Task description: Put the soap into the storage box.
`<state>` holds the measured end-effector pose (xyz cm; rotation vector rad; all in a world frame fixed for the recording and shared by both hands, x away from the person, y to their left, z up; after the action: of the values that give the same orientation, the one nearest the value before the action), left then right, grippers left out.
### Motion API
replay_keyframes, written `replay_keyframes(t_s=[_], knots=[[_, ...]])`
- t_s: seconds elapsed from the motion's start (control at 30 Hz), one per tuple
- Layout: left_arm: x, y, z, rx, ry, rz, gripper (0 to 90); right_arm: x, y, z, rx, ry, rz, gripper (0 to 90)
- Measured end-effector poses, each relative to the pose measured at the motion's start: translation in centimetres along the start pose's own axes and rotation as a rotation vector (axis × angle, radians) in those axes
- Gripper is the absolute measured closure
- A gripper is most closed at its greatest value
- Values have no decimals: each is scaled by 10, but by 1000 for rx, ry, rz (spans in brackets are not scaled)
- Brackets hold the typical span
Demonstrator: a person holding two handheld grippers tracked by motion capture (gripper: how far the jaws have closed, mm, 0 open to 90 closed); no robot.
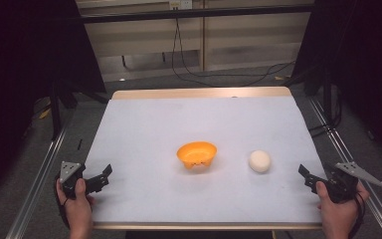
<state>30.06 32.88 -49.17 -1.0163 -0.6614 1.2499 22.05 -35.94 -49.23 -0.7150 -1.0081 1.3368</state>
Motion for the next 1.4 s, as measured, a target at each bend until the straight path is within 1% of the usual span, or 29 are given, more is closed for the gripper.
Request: replay_keyframes(t_s=[0.03, 0.07, 0.1, 0.13, 0.17, 0.23, 0.27, 0.33, 0.4, 0.43, 0.47, 0.5, 0.6, 0.63, 0.77, 0.83, 0.87, 0.93, 1.03, 1.07, 1.13, 1.17, 1.23, 1.27, 1.4], knots=[[0, 0, -1, 7, 1, -2, 1, 2, -1, -2, 11, 27, 21, 102], [0, 0, -1, 12, -6, -12, 1, 4, -1, -2, 24, 34, 25, 102], [-1, 0, -2, 12, -5, -9, 1, 5, -1, -4, 34, 39, 34, 102], [-1, 0, -2, 18, -9, -21, 1, 6, -2, -5, 52, 52, 35, 102], [-1, 0, -2, 18, -9, -21, 1, 7, -2, -6, 58, 50, 41, 108], [-3, 0, -3, 21, -11, -19, 1, 10, -3, -8, 68, 39, 33, 138], [-3, 0, -3, 30, -8, -25, 1, 11, -4, -9, 76, 31, 32, 158], [-4, 0, -4, 36, -6, -26, 1, 16, -6, -12, 88, 20, 45, 164], [-4, -1, -5, 40, -12, -37, 1, 21, -7, -15, 105, 9, 53, 170], [-4, -1, -5, 40, -12, -37, 1, 21, -7, -15, 105, 9, 53, 170], [-5, -1, -5, 41, -10, -39, 1, 24, -9, -17, 112, 6, 55, 171], [-6, -1, -6, 42, -13, -43, 2, 30, -10, -20, 127, -3, 65, 185], [-6, -1, -6, 42, -11, -39, 3, 40, -13, -23, 149, -13, 49, 194], [-6, -1, -6, 42, -11, -39, 4, 43, -14, -24, 155, -19, 53, 194], [-6, -1, -6, 47, -13, -46, 5, 56, -17, -29, 181, -35, 68, 184], [-6, -1, -6, 48, -10, -46, 6, 59, -17, -30, 184, -38, 69, 181], [-6, -1, -6, 48, -11, -46, 6, 63, -17, -33, 189, -51, 68, 171], [-7, -1, -6, 51, -8, -48, 9, 68, -17, -35, 199, -63, 67, 153], [-7, -1, -7, 54, -11, -53, 10, 74, -17, -36, 199, -68, 68, 151], [-7, -1, -7, 54, -11, -59, 11, 80, -16, -38, 207, -73, 74, 142], [-8, -1, -7, 55, -8, -61, 12, 83, -16, -39, 211, -76, 76, 132], [-8, -1, -8, 58, -7, -62, 13, 88, -16, -42, 216, -75, 76, 113], [-8, -1, -8, 58, -8, -61, 13, 92, -15, -44, 222, -74, 81, 100], [-8, -1, -8, 62, -7, -66, 13, 94, -15, -45, 224, -81, 85, 97], [-9, -1, -8, 64, 0, -64, 16, 101, -13, -50, 237, -79, 82, 87]])
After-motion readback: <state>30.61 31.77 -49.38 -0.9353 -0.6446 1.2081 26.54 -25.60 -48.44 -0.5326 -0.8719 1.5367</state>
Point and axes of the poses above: each handheld gripper's, and its own axes: z roughly backward along the jaws, y roughly out of its underside, x roughly to its left, the point moved 2 cm from there along -z, roughly forward along the jaws, and after that the axes turned 1 degree about -y, right-handed, at the moved point
